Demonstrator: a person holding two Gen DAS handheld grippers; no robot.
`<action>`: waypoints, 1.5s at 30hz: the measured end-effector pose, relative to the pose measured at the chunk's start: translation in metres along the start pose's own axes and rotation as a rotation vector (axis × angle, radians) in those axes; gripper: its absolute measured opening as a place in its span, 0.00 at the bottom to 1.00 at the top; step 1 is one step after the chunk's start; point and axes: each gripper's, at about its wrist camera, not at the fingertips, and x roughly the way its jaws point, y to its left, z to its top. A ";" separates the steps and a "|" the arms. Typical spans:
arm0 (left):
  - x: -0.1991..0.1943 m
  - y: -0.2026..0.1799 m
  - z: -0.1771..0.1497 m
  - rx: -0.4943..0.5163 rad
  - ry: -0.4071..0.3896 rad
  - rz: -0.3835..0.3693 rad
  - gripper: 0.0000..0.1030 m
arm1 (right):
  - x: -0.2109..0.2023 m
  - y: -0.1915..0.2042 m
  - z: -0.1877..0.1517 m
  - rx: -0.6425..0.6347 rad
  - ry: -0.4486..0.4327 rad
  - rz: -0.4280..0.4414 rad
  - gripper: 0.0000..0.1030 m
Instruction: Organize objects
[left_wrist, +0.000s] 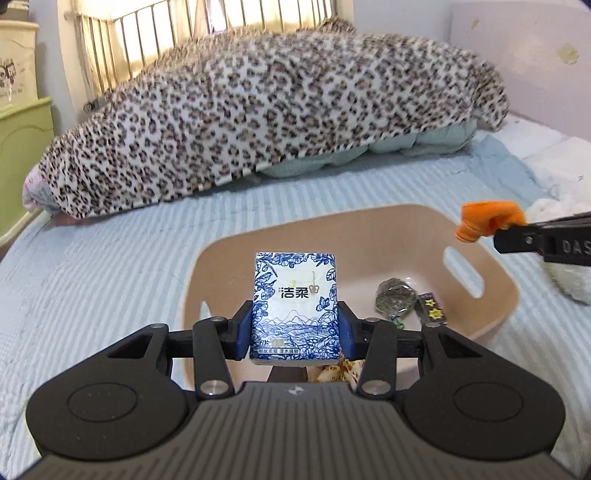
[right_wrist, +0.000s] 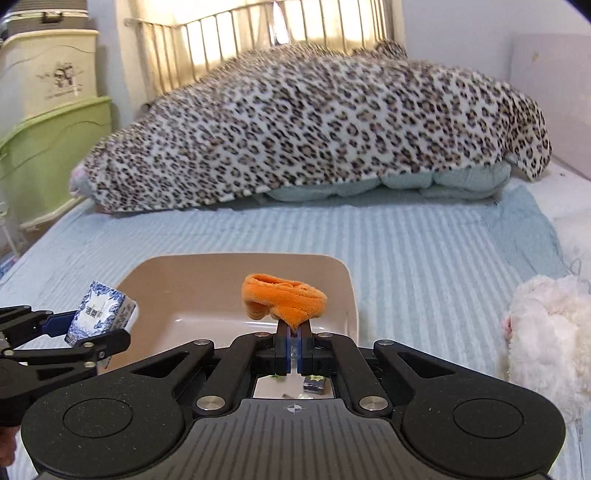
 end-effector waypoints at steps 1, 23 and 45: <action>0.010 -0.003 0.001 0.000 0.017 0.002 0.46 | 0.008 -0.001 0.001 0.003 0.019 -0.009 0.03; 0.021 0.006 0.001 -0.081 0.135 0.024 0.83 | 0.016 0.015 -0.008 -0.111 0.122 -0.012 0.71; -0.112 0.013 -0.041 -0.119 0.085 0.047 0.87 | -0.113 0.016 -0.051 -0.061 0.056 0.028 0.94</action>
